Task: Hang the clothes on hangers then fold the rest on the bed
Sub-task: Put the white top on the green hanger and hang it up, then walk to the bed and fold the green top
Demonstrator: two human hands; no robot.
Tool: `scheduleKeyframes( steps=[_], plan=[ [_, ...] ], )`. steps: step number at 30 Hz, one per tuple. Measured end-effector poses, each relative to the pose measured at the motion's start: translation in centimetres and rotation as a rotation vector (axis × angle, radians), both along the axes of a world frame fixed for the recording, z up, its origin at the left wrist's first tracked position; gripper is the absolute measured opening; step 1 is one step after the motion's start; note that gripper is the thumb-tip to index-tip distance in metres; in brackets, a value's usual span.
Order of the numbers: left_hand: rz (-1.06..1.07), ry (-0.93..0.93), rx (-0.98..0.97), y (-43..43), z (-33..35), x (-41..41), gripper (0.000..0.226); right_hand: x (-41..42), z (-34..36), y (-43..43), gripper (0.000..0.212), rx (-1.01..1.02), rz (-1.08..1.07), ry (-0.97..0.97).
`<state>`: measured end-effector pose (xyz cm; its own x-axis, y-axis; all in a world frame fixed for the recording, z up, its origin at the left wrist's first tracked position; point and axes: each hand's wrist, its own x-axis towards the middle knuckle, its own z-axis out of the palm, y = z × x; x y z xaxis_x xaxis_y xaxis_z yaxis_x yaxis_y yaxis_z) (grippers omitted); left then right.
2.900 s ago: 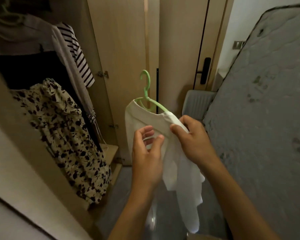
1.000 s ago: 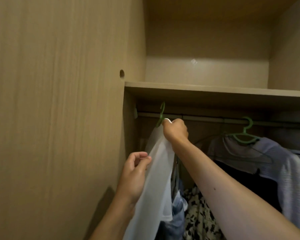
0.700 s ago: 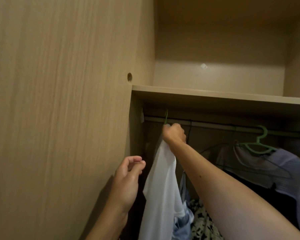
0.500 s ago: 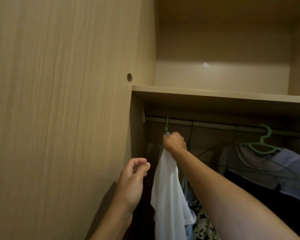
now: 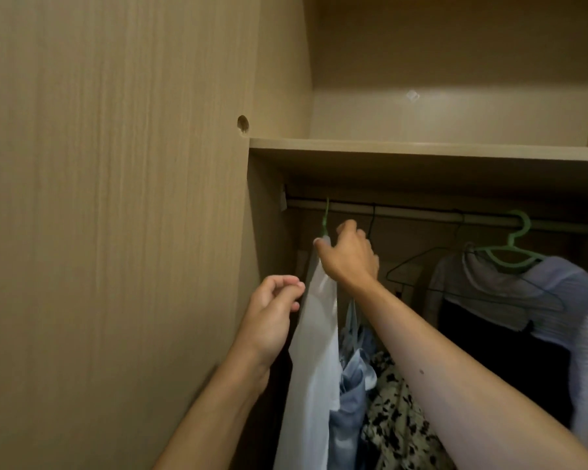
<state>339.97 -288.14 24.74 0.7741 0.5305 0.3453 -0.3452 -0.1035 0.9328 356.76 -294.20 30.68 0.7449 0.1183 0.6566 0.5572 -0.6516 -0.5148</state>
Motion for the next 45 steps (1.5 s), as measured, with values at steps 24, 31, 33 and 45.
scheduleKeyframes(
  steps=[24, 31, 33, 45],
  plan=[
    [0.942, 0.094, -0.176, -11.4, -16.6, -37.1, 0.014, -35.9, -19.4, -6.0, 0.015, 0.056, 1.316, 0.55],
    [1.241, 0.168, -0.291, -10.9, -20.4, -45.8, 0.015, -45.4, -23.3, -1.3, 0.02, -0.182, 1.597, 0.606],
    [1.282, 0.186, -0.311, -9.9, -21.3, -47.5, 0.03, -47.7, -24.5, 0.6, 0.019, -0.232, 1.632, 0.61],
    [1.388, 0.165, -0.497, 3.8, -26.1, -56.6, 0.015, -60.4, -31.0, 19.5, 0.023, -0.382, 1.61, 0.719]
  ],
)
